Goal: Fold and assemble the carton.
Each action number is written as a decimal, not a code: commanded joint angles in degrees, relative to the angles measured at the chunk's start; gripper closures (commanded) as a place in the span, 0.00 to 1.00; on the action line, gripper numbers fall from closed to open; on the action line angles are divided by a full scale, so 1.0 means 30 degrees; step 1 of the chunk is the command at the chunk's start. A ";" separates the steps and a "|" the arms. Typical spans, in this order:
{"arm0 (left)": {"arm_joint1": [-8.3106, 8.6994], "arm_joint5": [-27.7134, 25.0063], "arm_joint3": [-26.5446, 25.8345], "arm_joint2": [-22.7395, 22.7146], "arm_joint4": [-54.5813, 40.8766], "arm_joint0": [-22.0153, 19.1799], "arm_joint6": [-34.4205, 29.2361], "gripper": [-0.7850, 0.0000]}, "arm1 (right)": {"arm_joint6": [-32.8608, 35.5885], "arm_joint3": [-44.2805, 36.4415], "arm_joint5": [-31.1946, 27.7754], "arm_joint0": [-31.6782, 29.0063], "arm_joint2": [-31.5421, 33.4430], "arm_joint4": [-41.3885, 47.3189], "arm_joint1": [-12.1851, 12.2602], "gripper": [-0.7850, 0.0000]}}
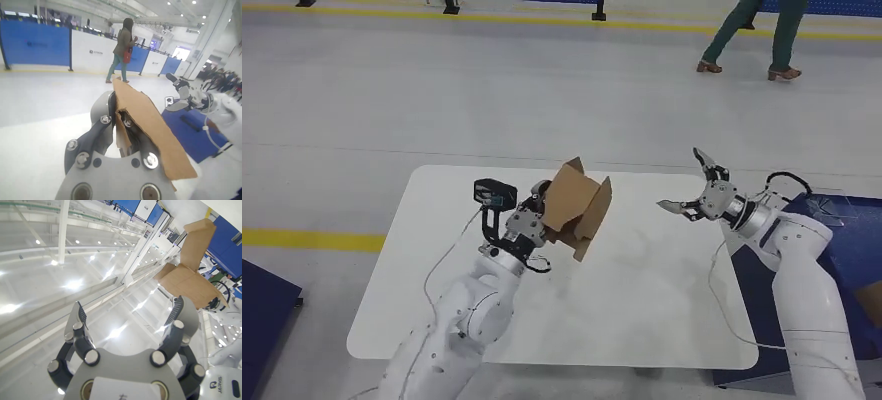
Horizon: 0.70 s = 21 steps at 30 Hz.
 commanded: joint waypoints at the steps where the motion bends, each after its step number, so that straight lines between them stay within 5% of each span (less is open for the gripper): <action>1: -0.0198 -0.0246 0.0663 -0.0106 -0.3656 -0.0249 -0.0550 1.00 | 0.2891 -0.0116 -0.1110 0.0067 -0.0271 -0.2303 0.0208 0.00; 5: -0.0552 -0.0813 0.2416 -0.0046 -0.7670 -0.0788 -0.1272 1.00 | 0.6908 0.0579 -0.4351 0.0142 -0.0964 -0.5577 0.0474 0.00; 7: -0.0686 -0.0462 0.3124 0.0070 -0.7818 -0.1184 -0.0828 1.00 | 0.7785 0.1807 -0.3694 0.0515 -0.1391 -0.4139 0.0344 0.00; 14: -0.0686 -0.0462 0.3124 0.0070 -0.7818 -0.1184 -0.0828 1.00 | 0.7893 0.2066 -0.3085 0.0592 -0.1534 -0.3614 0.0300 0.00; 17: -0.0699 -0.0330 0.3166 0.0076 -0.8213 -0.1054 -0.1124 1.00 | 0.7677 0.0442 -0.5797 0.0249 -0.1267 -0.6277 0.0530 0.00; 19: -0.0777 0.1281 0.3179 -0.0363 -1.0730 -0.1158 -0.2961 1.00 | 0.8616 0.0092 -0.7105 -0.0102 -0.0778 -0.7889 0.0787 0.00; 21: -0.0840 0.4970 0.3594 -0.0740 -1.3925 -0.2073 -0.7245 1.00 | 0.9427 0.0047 -0.8296 -0.0171 -0.0154 -0.9383 0.1058 0.00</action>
